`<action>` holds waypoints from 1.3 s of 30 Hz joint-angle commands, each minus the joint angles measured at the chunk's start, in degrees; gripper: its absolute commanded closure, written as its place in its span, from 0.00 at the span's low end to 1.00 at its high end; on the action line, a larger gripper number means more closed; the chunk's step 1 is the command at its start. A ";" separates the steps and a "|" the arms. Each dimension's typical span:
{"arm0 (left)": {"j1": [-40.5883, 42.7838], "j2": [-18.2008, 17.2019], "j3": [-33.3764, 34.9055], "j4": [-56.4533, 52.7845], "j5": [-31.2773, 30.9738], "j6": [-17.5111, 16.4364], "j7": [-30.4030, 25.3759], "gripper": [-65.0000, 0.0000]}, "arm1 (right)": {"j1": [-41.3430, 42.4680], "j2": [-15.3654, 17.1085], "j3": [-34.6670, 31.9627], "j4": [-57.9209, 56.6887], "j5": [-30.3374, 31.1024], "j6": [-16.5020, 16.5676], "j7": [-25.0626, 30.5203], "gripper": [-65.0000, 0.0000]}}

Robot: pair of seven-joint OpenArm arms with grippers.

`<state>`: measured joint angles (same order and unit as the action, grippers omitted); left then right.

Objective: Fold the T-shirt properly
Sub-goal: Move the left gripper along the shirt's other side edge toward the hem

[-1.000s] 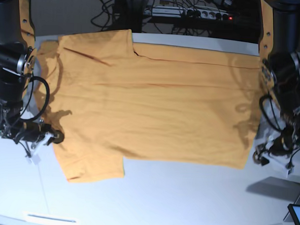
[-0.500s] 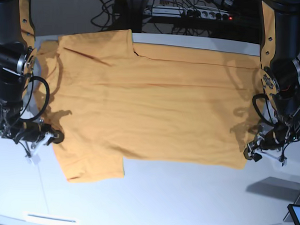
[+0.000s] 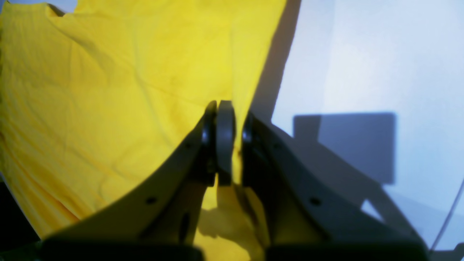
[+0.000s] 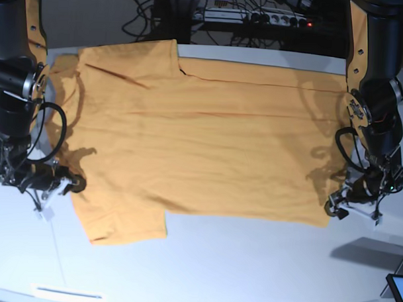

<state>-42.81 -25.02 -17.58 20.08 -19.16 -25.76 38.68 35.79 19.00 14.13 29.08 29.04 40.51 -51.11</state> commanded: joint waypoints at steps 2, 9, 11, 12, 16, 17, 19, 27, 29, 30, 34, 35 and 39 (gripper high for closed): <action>-0.14 1.32 0.22 -0.25 0.83 -0.04 3.57 0.27 | 0.74 0.56 -0.11 0.24 -1.92 -0.51 -2.21 1.00; -0.23 3.08 0.31 -0.25 0.74 -0.04 5.32 0.27 | 0.74 0.82 -0.20 0.24 -1.92 -0.51 -2.21 1.00; -0.40 3.52 0.31 -0.25 0.92 -0.04 5.68 0.27 | 0.74 0.82 -0.20 0.24 -1.92 -0.51 -2.12 1.00; -0.40 3.52 0.31 -0.25 0.92 -0.04 5.76 0.27 | 0.74 0.73 -0.20 0.24 -1.92 -0.51 -2.21 1.00; -0.14 3.61 0.31 -0.25 0.65 -0.04 5.85 0.27 | 0.74 0.56 -0.20 0.24 -1.92 -0.51 -2.12 1.00; -0.05 3.78 0.31 -0.25 0.65 -0.04 5.85 0.27 | 0.74 0.56 -0.20 0.24 -1.92 -0.51 -2.03 1.00; -0.05 3.96 0.31 -0.25 0.83 -0.22 5.94 0.27 | 0.74 0.56 -0.20 0.24 -1.92 -0.51 -1.94 1.00; 0.04 4.05 0.40 -0.25 0.92 -0.13 5.94 0.27 | 0.74 0.73 -0.20 0.24 -1.92 -0.51 -2.03 1.00; 0.04 3.78 0.40 -0.25 0.92 -0.13 5.94 0.27 | 0.74 0.73 -0.20 0.24 -1.92 -0.51 -2.12 1.00; 0.04 3.78 0.40 -0.25 0.92 -0.13 5.85 0.27 | 0.74 0.82 -0.20 0.24 -1.92 -0.51 -2.12 1.00; 0.04 2.91 0.31 -0.25 0.83 -0.04 5.85 0.27 | 0.74 0.82 -0.20 0.24 -1.92 -0.51 -2.12 1.00; 0.04 2.64 0.31 -0.25 0.83 -0.04 5.76 0.27 | 0.74 0.82 -0.20 0.24 -1.92 -0.51 -2.12 1.00; 0.83 1.32 -0.22 0.45 0.74 -0.04 5.68 0.27 | 0.74 0.64 -0.20 0.24 -1.92 -0.51 -2.21 1.00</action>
<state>-42.39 -22.72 -17.96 20.64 -21.67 -27.70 39.68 35.73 19.00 14.11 29.08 29.19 40.53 -51.07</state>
